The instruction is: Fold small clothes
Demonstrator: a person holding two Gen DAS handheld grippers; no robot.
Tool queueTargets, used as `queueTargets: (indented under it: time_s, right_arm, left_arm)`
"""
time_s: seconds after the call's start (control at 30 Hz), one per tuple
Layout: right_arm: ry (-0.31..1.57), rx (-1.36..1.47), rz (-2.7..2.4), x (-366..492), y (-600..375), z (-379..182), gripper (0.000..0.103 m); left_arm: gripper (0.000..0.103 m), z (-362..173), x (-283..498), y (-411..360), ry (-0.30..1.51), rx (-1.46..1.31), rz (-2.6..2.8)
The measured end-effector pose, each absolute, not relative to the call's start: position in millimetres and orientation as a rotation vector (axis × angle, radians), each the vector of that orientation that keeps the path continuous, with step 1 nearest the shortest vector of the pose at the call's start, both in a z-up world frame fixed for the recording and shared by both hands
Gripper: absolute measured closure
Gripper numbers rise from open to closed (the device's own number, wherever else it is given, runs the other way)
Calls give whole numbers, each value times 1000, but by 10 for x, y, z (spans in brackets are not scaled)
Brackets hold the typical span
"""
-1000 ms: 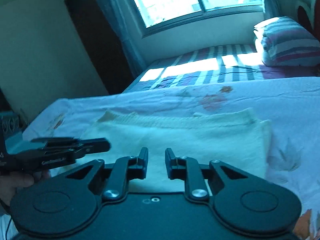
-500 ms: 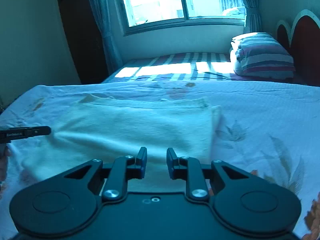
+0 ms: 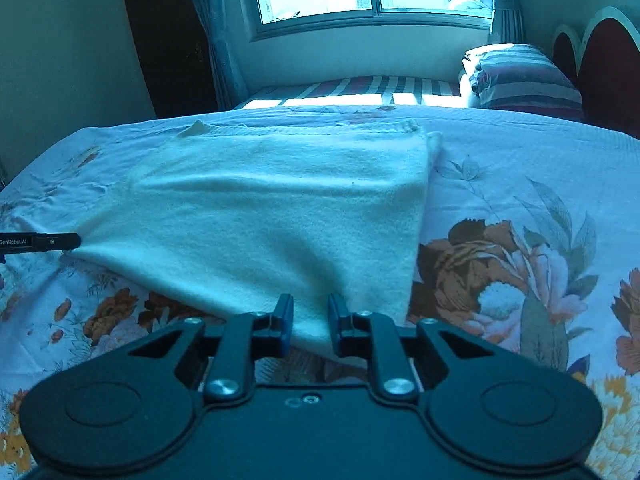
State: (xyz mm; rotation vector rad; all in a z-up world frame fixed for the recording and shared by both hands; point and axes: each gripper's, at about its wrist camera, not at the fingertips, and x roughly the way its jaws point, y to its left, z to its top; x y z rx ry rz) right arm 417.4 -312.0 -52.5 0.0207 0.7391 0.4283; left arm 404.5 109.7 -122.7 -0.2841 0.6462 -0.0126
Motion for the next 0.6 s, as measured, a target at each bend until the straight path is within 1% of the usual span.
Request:
queueTargets:
  time_s: [0.03,0.17,0.2,0.23,0.27,0.3,0.33,0.4,0.47,0.5,0.53,0.6]
  right_arm:
    - [717,28,422,4147,-3118,-484,77]
    - [685,85,441,4096,-3021,-465,77]
    - [687,92,444,4097,-2968,-486,77]
    - [690,99,452,4106,-2927,-496,77]
    - [692,103,463,4111,-2887,-502,77]
    - [689,101,476,4115,-2825,-503,77]
    - [689,99,484,4119,-2784,-502,76]
    - [696,111,498,4138,-2715,-496,76]
    - [694,124,498,4150,-2676,-470,76]
    - [689,128,494,4147,-2655,-452,76]
    - [687,129,491,4141,-2635,-434,76]
    - [681,128,477,4115,-2601,-387,76]
  left_arm:
    - [99,-1223,4026,1095,648,-292,9]
    - [98,-1312,4025,1142,698,-477,38]
    - [95,-1339,4019,1154,708,-542,41]
    - [70,-1376,4014,1161,717,-612,41]
    - [48,-1405,3998,1172,712,-675,53]
    - [17,-1436,3964,1198,679,-747,67]
    - [15,-1457,3944,1219,651,-795,72]
    - [16,-1553,3951,1293,633,-912,101]
    - [22,-1644,3945,1351,595,-1024,117]
    - [31,-1669,3950,1345,594,-1044,122]
    - [37,-1709,3954,1318,601,-1080,113]
    - [38,-1776,3913,1228,608,-1143,91]
